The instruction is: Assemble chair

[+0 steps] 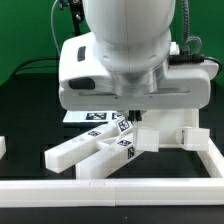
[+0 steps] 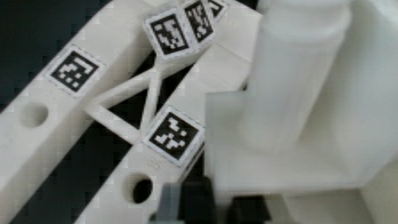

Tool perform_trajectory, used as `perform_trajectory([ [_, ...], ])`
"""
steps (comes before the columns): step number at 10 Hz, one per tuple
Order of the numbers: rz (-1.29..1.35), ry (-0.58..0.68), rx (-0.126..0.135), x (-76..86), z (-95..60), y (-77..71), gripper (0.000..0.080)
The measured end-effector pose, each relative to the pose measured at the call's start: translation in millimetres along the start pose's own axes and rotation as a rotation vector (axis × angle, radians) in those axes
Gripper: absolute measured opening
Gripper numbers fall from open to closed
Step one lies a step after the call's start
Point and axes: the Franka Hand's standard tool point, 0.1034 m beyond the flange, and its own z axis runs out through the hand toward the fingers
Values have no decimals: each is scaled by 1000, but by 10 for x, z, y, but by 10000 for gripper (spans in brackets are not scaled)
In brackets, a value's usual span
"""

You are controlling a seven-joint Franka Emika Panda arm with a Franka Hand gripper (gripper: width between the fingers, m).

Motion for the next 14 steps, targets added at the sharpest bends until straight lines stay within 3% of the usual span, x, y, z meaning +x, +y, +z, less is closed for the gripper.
perform_trajectory([
  [2, -6, 20, -13, 32, 54, -70, 28],
  [9, 11, -37, -5, 27, 146, 64, 28],
  [14, 30, 29, -5, 174, 281, -73, 28],
])
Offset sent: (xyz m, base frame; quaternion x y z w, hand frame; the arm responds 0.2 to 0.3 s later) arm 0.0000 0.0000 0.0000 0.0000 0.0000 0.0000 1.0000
